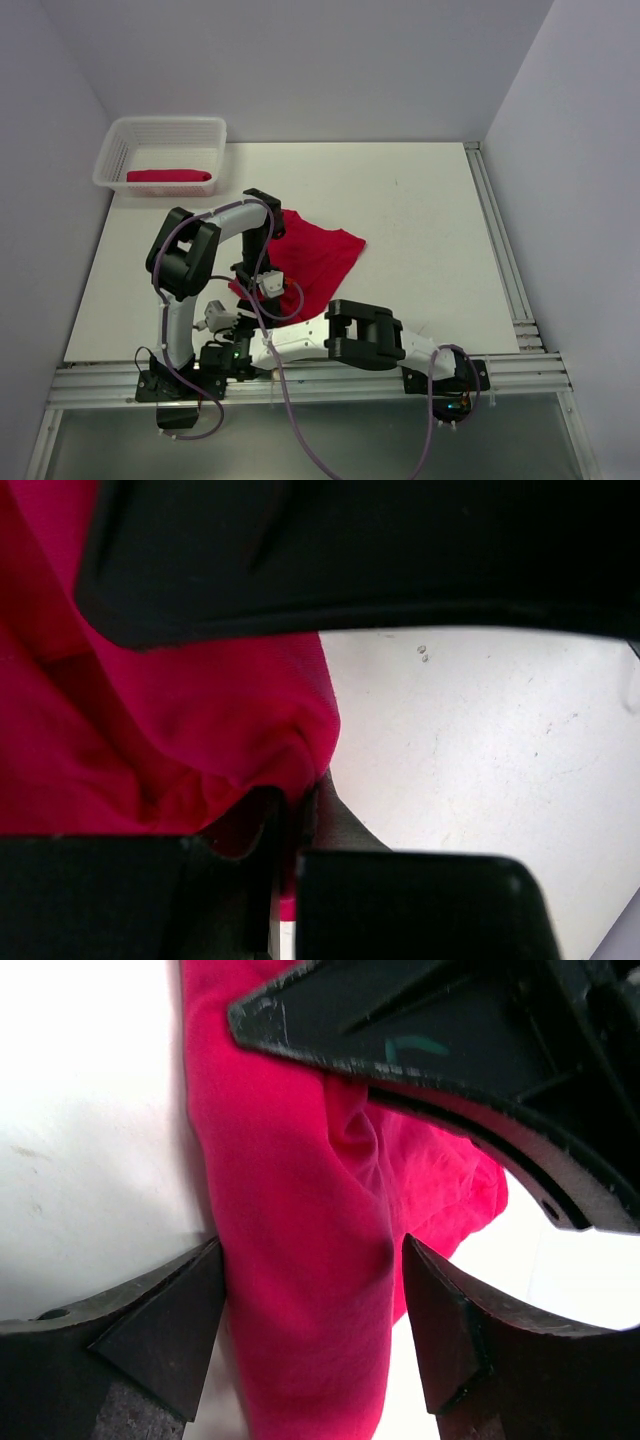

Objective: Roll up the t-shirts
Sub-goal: Roll the tshirt

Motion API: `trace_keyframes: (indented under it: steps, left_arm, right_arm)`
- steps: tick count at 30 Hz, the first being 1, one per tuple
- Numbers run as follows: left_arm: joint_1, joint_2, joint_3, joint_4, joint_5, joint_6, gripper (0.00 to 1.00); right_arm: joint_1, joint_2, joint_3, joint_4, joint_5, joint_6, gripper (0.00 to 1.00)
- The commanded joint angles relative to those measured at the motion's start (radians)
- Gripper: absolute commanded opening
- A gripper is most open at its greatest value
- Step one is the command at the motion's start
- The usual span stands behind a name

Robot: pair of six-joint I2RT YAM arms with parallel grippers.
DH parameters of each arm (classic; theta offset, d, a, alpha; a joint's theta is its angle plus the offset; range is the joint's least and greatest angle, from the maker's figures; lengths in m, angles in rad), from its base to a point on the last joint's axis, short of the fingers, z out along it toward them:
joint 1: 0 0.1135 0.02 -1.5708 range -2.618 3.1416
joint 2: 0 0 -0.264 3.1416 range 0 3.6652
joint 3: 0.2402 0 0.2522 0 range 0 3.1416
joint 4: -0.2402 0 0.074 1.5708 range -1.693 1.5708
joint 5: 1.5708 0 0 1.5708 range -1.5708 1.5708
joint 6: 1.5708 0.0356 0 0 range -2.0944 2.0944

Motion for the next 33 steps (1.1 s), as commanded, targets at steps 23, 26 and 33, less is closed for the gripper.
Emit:
trace_keyframes:
  steps: [23, 26, 33]
  left_arm:
    - [-0.001, 0.045, -0.040, 0.141, -0.101, 0.115, 0.00]
    - [0.000, 0.032, -0.037, 0.139, -0.084, 0.118, 0.00]
    - [0.005, -0.034, -0.037, 0.139, -0.037, 0.125, 0.36]
  right_arm:
    - [-0.065, 0.019, -0.003, 0.050, -0.179, 0.067, 0.06]
    - [-0.088, -0.030, -0.044, 0.092, -0.279, 0.069, 0.00]
    - [-0.133, -0.137, -0.172, 0.210, -0.419, 0.070, 0.00]
